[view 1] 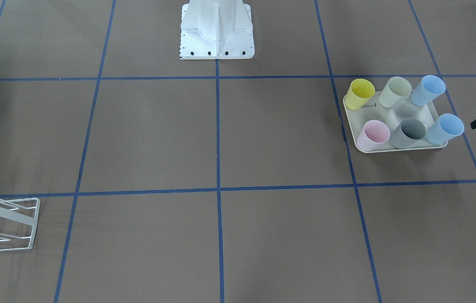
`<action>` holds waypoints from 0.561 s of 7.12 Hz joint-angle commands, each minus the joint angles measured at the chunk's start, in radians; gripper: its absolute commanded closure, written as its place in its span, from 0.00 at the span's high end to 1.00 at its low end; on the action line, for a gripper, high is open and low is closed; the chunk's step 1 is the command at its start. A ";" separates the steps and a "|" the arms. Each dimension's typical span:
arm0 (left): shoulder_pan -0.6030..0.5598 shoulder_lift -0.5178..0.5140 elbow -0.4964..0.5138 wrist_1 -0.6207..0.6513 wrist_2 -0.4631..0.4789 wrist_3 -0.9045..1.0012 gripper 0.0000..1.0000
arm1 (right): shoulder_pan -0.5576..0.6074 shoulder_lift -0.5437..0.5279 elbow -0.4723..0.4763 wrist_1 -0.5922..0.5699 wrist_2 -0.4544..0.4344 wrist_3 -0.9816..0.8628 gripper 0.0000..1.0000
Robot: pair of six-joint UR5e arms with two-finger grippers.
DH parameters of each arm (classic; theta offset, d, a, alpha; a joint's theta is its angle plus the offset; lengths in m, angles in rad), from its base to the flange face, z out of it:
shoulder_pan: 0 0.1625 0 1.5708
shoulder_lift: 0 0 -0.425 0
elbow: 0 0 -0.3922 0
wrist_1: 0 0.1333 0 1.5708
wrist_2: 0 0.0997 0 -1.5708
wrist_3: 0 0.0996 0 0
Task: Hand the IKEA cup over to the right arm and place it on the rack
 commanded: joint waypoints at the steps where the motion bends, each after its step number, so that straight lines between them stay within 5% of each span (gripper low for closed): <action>1: 0.051 0.006 0.001 -0.006 -0.002 -0.006 0.99 | -0.006 0.000 -0.006 -0.001 0.000 -0.001 1.00; 3: 0.080 0.011 0.004 -0.003 0.004 -0.005 0.93 | -0.007 -0.001 -0.009 -0.001 0.000 -0.001 1.00; 4: 0.084 0.011 0.023 -0.006 0.004 -0.005 0.75 | -0.015 -0.001 -0.015 -0.001 0.000 -0.002 1.00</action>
